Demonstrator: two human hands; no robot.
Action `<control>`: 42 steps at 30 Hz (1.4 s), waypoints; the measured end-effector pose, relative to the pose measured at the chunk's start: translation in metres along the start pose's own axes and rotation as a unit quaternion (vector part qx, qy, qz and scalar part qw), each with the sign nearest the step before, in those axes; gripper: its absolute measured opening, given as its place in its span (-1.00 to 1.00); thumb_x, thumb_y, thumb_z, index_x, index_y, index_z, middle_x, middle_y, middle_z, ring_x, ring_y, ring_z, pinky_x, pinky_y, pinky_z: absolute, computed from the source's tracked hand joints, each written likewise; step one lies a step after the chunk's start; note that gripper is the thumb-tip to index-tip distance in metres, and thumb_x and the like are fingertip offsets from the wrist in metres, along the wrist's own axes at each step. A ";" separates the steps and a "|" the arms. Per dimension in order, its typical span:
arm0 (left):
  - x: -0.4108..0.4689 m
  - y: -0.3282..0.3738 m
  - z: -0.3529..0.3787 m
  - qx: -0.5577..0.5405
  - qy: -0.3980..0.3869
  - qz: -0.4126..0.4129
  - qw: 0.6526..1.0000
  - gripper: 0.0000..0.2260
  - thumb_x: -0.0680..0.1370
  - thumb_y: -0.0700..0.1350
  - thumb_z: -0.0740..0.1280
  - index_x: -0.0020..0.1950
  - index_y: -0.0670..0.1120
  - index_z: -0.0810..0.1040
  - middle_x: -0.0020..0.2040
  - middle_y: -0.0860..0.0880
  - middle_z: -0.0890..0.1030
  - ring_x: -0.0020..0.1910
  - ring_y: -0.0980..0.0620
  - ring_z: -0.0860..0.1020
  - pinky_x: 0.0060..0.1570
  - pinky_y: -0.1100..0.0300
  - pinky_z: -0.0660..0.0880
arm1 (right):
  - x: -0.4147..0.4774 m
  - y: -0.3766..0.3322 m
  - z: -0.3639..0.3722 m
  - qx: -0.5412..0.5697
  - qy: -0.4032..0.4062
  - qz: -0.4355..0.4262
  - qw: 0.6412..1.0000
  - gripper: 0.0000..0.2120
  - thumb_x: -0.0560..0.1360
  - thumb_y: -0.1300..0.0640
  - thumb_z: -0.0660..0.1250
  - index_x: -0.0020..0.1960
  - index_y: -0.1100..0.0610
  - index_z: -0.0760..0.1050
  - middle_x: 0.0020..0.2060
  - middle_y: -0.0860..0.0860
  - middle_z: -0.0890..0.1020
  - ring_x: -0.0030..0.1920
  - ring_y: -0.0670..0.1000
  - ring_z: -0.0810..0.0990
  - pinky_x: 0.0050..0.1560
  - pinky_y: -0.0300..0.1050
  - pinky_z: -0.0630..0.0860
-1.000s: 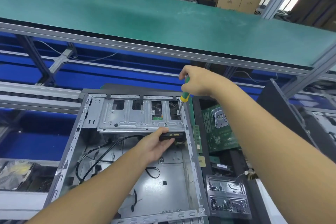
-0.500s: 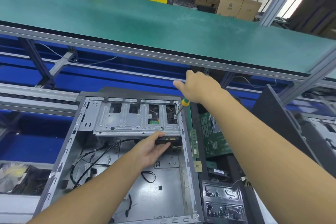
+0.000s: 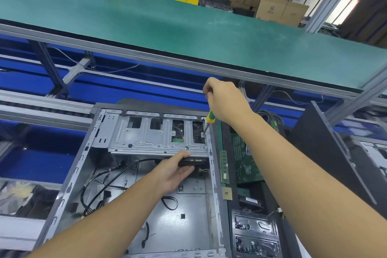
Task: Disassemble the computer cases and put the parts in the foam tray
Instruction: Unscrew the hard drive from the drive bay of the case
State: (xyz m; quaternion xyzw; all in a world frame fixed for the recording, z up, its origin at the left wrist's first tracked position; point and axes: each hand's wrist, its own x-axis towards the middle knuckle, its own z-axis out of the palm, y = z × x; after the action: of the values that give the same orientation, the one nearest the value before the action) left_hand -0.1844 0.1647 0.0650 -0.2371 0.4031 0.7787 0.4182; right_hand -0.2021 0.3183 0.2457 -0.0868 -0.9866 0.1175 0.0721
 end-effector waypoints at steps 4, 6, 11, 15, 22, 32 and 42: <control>-0.002 0.000 -0.002 0.046 -0.001 0.006 0.999 -0.79 0.48 -0.21 0.50 0.06 -0.24 0.60 0.00 -0.20 0.57 0.00 -0.15 0.68 0.14 0.02 0.60 | -0.001 0.002 0.000 0.037 -0.095 -0.024 0.994 -0.63 0.49 0.38 0.19 0.20 0.04 0.44 0.26 0.04 0.38 0.25 0.12 0.34 -0.04 -0.01 0.39; -0.004 0.001 -0.004 0.062 -0.007 0.000 0.998 -0.74 0.47 -0.17 0.52 0.10 -0.24 0.60 0.05 -0.21 0.59 0.00 -0.16 0.69 0.08 0.03 0.62 | -0.001 0.004 0.001 0.053 -0.098 -0.018 0.994 -0.69 0.51 0.32 0.23 0.18 0.03 0.44 0.26 0.03 0.37 0.25 0.12 0.36 -0.03 0.00 0.42; -0.023 0.008 -0.005 0.269 0.012 -0.037 0.962 -0.45 0.40 0.17 0.52 0.18 -0.15 0.43 0.10 -0.20 0.63 -0.09 -0.11 0.70 -0.11 0.04 0.64 | -0.003 0.004 0.003 0.030 -0.060 -0.017 0.998 -0.74 0.58 0.35 0.21 0.20 0.10 0.43 0.23 0.08 0.41 0.23 0.15 0.43 0.16 0.12 0.48; -0.044 0.021 0.006 0.660 0.015 0.065 0.748 -0.51 0.38 0.40 0.36 -0.14 -0.04 0.48 -0.28 0.02 0.57 -0.42 0.08 0.49 -0.37 0.26 0.40 | -0.004 0.005 0.001 0.029 -0.062 -0.018 0.998 -0.66 0.53 0.44 0.16 0.20 0.12 0.43 0.23 0.08 0.42 0.23 0.15 0.41 0.15 0.11 0.48; -0.017 0.057 0.076 0.710 0.027 0.326 0.624 -0.85 0.55 -0.14 0.39 0.11 -0.06 0.59 -0.08 0.03 0.63 -0.06 0.01 0.56 -0.04 0.11 0.52 | -0.006 0.003 0.000 0.043 -0.054 -0.016 0.998 -0.62 0.51 0.46 0.15 0.20 0.11 0.45 0.23 0.07 0.43 0.22 0.12 0.42 0.16 0.14 0.50; 0.022 0.051 0.084 0.722 0.056 0.319 0.611 -0.92 0.55 -0.17 0.41 0.01 -0.10 0.68 -0.12 -0.02 0.68 -0.12 -0.03 0.66 -0.10 0.18 0.53 | -0.008 0.015 -0.006 0.071 -0.023 -0.027 0.997 -0.62 0.48 0.47 0.16 0.17 0.11 0.47 0.17 0.03 0.46 0.21 0.09 0.44 0.13 0.08 0.51; 0.021 0.058 0.089 0.811 0.034 0.319 0.490 -0.81 0.61 -0.16 0.29 0.03 -0.17 0.68 -0.02 -0.13 0.68 -0.03 -0.11 0.63 0.05 0.02 0.58 | -0.015 0.026 -0.019 0.100 0.036 -0.027 0.994 -0.60 0.45 0.47 0.13 0.15 0.10 0.46 0.04 -0.05 0.43 0.10 0.03 0.43 0.06 -0.05 0.47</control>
State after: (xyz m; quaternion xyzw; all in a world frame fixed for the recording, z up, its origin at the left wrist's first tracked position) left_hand -0.2475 0.2293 0.1255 0.3250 0.9186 0.1797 0.1349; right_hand -0.1800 0.3446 0.2560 -0.0564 -0.9687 0.2108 0.1187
